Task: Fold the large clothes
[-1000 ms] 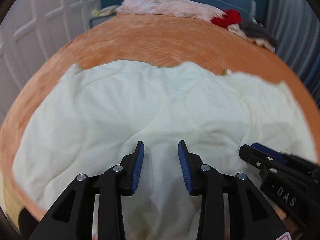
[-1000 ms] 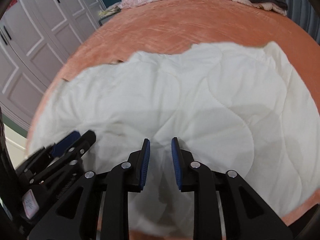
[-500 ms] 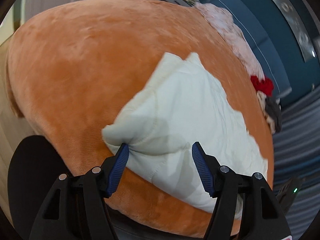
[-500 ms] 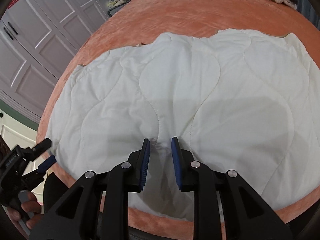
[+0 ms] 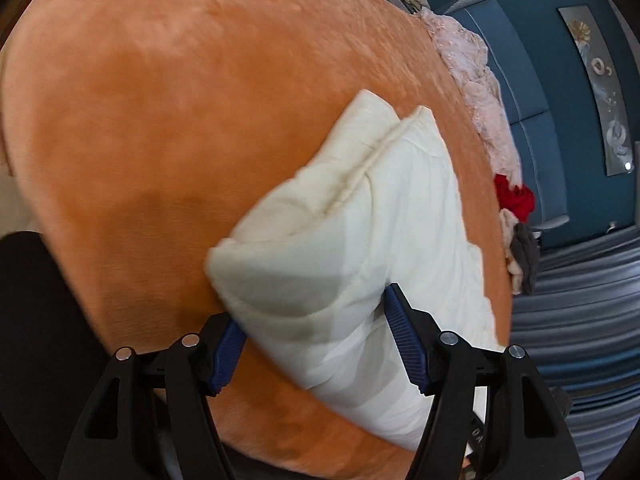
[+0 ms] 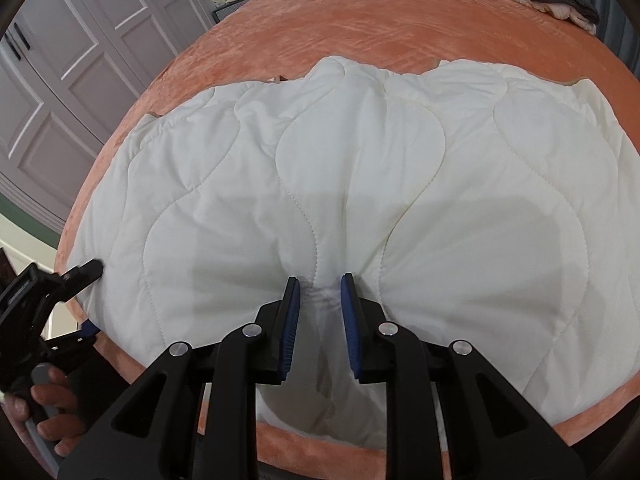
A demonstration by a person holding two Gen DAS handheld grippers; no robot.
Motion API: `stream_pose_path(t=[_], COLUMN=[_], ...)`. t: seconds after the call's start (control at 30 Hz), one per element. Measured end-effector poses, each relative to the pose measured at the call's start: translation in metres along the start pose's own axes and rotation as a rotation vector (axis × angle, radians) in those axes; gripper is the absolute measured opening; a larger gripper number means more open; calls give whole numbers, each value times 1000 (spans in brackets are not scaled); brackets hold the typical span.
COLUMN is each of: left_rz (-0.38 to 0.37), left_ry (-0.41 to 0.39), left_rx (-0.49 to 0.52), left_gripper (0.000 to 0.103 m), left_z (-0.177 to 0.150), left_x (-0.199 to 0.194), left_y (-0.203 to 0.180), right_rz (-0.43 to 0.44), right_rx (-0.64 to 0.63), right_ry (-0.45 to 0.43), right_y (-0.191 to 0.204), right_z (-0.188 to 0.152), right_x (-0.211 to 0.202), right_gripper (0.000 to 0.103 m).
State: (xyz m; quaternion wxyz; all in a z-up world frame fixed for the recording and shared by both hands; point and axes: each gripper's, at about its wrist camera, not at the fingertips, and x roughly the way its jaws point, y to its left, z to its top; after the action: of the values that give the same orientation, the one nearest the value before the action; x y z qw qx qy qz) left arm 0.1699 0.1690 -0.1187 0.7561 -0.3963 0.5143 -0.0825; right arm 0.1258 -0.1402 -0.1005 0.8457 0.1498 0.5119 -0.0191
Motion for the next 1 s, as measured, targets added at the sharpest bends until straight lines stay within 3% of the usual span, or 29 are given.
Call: stream_pose_path(t=[0.03,0.17,0.23,0.4,0.57,0.7,0.87,1.0], left_rz=[-4,-51,-86,-107,-109,-105,-141,-136], left_ry=[-1,-17,-20,-89,-198,-217,-180,-117], left_rx=[0,41,75,252,507,632,750,828], left_gripper=[64,21,16,12,12,12,12,12], left_z=[1,4,3,-6,-33,-57,-96,-130], left_x=[1,-18,-33,-83,-142,-152,-136,-109], left_y=[-2,-8,-13,-45,-96,-132,-176,-201], right_rz=[3,6,-2,27,181,302,358,239], right_rx=[12,-4,-41,-93,-119,-81,4,54], right_ry=[3,-8,-5,55,110,104,46,-33], right_y=[0,2,3,13,53,65,24,-34], right_z=[1,-4,-11,-32,-48,-47,-43,-50], right_x=[-4,-25,-35,-34,-12,2,-35,-80], right_gripper=[20,21,9,2,1,1,3,3])
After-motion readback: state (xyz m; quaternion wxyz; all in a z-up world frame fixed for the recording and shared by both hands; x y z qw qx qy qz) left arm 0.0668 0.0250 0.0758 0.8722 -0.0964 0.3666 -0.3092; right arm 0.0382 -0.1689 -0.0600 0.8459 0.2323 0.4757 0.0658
